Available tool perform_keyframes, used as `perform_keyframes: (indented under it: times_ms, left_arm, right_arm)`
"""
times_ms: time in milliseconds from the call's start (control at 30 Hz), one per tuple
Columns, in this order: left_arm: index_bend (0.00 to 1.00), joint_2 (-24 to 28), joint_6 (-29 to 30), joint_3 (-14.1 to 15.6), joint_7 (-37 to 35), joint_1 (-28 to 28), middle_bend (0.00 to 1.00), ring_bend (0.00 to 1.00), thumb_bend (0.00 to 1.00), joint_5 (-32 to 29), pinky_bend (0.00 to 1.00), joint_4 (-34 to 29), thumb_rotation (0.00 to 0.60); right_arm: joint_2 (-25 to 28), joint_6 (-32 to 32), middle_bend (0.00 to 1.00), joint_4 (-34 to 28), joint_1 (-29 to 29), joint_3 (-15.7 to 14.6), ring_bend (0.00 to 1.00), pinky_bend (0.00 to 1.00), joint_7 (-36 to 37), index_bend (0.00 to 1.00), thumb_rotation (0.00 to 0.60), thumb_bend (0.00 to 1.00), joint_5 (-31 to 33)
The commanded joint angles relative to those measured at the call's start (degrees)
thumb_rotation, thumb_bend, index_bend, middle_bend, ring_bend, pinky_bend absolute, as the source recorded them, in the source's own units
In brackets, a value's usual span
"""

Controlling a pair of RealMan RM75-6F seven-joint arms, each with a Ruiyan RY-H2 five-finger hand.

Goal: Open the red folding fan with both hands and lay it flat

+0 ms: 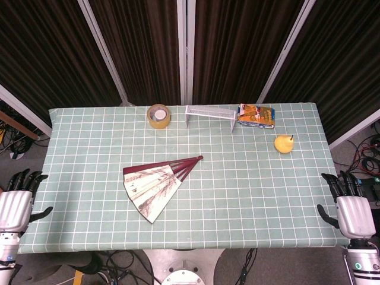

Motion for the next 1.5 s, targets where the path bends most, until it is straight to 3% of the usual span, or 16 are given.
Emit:
perform_keyframes:
  times_ms: [33, 333, 633, 833, 1067, 1233, 1367, 1500]
  left_arm:
    - [0.22, -0.1, 0.0, -0.1, -0.2, 0.0, 0.16, 0.08, 0.01, -0.1, 0.12, -0.1, 0.6]
    - [0.22, 0.5, -0.5, 0.0, -1.2, -0.4, 0.16, 0.08, 0.01, 0.5, 0.12, -0.5, 0.6]
    - [0.22, 3.2, -7.8, -1.8, -10.8, -7.1, 0.16, 0.08, 0.01, 3.5, 0.12, -1.0, 0.6]
    - [0.24, 3.0, -16.9, -5.3, -15.8, -15.8, 0.17, 0.15, 0.01, 3.3, 0.15, -1.2, 0.6]
    - [0.33, -0.5, -34.4, -9.0, -24.4, -28.3, 0.28, 0.24, 0.19, -2.2, 0.22, 1.2, 0.6]
    - [0.36, -4.9, -44.8, -10.7, -20.8, -36.2, 0.29, 0.24, 0.21, -8.9, 0.23, 3.6, 0.6]
    - [0.36, -9.0, -49.3, -11.4, -15.3, -41.1, 0.29, 0.24, 0.22, -15.3, 0.23, 5.9, 0.6]
    - [0.39, -13.5, -51.7, -10.3, -7.9, -45.4, 0.29, 0.24, 0.24, -22.3, 0.23, 9.4, 0.6]
  right_arm:
    - [-0.1, 0.0, 0.17, 0.0, 0.0, -0.1, 0.0, 0.0, 0.2, 0.12, 0.6, 0.21, -0.1]
    - [0.2, 0.9, 0.17, -0.1, -0.5, -0.2, 0.0, 0.0, 1.0, 0.12, 0.6, 0.21, -0.8]
    - [1.6, 1.5, 0.17, -0.6, 0.2, 0.5, 0.0, 0.0, 1.2, 0.12, 0.6, 0.22, -2.1]
    - [3.2, 1.0, 0.17, -1.4, 1.6, 1.5, 0.0, 0.0, 0.9, 0.12, 0.6, 0.22, -3.1]
    - [4.4, 0.8, 0.17, -1.8, 2.3, 1.9, 0.0, 0.0, 1.4, 0.12, 0.6, 0.22, -3.3]
    - [4.7, 0.8, 0.17, -1.6, 2.2, 1.8, 0.0, 0.0, 1.8, 0.12, 0.6, 0.22, -3.0]
    - [4.7, 0.9, 0.17, -1.4, 2.3, 1.8, 0.0, 0.0, 2.1, 0.12, 0.6, 0.22, -3.0]
    - [4.9, 1.0, 0.17, -1.2, 2.2, 1.8, 0.0, 0.0, 2.3, 0.12, 0.6, 0.22, -3.0]
